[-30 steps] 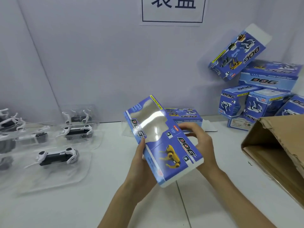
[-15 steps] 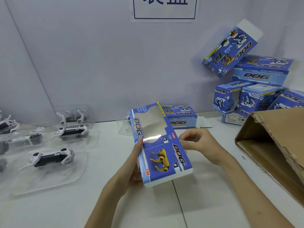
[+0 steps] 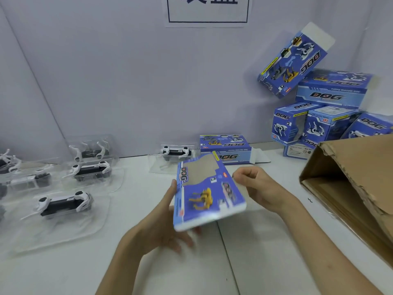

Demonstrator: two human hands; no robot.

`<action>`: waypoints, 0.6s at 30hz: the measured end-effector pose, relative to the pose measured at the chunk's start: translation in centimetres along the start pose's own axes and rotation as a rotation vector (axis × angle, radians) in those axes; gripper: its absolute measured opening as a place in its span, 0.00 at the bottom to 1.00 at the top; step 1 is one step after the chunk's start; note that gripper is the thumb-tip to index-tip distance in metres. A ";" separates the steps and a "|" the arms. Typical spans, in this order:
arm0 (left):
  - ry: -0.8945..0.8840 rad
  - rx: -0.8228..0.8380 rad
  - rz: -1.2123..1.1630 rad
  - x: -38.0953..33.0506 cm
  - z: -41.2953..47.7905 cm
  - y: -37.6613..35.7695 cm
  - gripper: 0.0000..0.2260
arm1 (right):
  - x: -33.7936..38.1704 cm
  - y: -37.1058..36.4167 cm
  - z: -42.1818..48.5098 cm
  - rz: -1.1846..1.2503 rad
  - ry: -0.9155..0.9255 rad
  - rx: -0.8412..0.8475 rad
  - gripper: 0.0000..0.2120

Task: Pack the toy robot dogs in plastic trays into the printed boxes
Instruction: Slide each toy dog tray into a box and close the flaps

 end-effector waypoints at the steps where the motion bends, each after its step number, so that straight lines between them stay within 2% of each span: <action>1: -0.060 -0.072 0.011 -0.9 -0.1 -0.1 0.48 | 0.4 0.6 0.1 0.038 0.039 -0.095 0.12; 3: -0.273 -0.296 0.050 -2.8 -0.2 1.1 0.37 | 0.6 1.9 0.1 0.122 0.089 -0.274 0.03; 4: -0.407 -0.401 0.065 -3.9 -0.3 1.7 0.33 | 0.6 2.5 0.1 0.170 0.107 -0.318 0.04; 6: -0.610 -0.457 -0.040 -5.5 -0.7 2.2 0.25 | 0.6 3.2 0.0 0.226 0.118 -0.377 0.08; 7: -0.671 -0.404 -0.073 -6.0 -0.7 2.0 0.20 | 0.7 3.2 -0.1 0.235 0.116 -0.387 0.07; 9: -0.750 -0.320 0.008 -7.1 -1.2 1.1 0.14 | 0.7 3.0 -0.1 0.215 0.102 -0.383 0.04; 10: -0.777 -0.315 0.073 -7.4 -1.4 0.6 0.12 | 0.6 2.8 0.0 0.194 0.095 -0.376 0.07; 14: -0.859 -0.402 0.185 -7.9 -2.0 0.1 0.11 | 0.6 1.9 0.2 0.183 0.069 -0.331 0.05; 17: -0.879 -0.449 0.188 -8.0 -2.2 1.4 0.02 | 0.5 1.6 0.2 0.241 0.046 -0.300 0.08; 18: -0.866 -0.466 0.186 -7.9 -2.2 1.9 0.03 | 0.4 1.5 0.3 0.253 0.032 -0.272 0.08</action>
Point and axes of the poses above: each hand's wrist, its own z-axis towards the middle knuckle, its own y-axis out of the back of the hand, x = y × z, the point moved 8 cm from there along z, towards the middle knuckle, and after that the axes turned 14 degrees about -y, right-handed, at the moved point
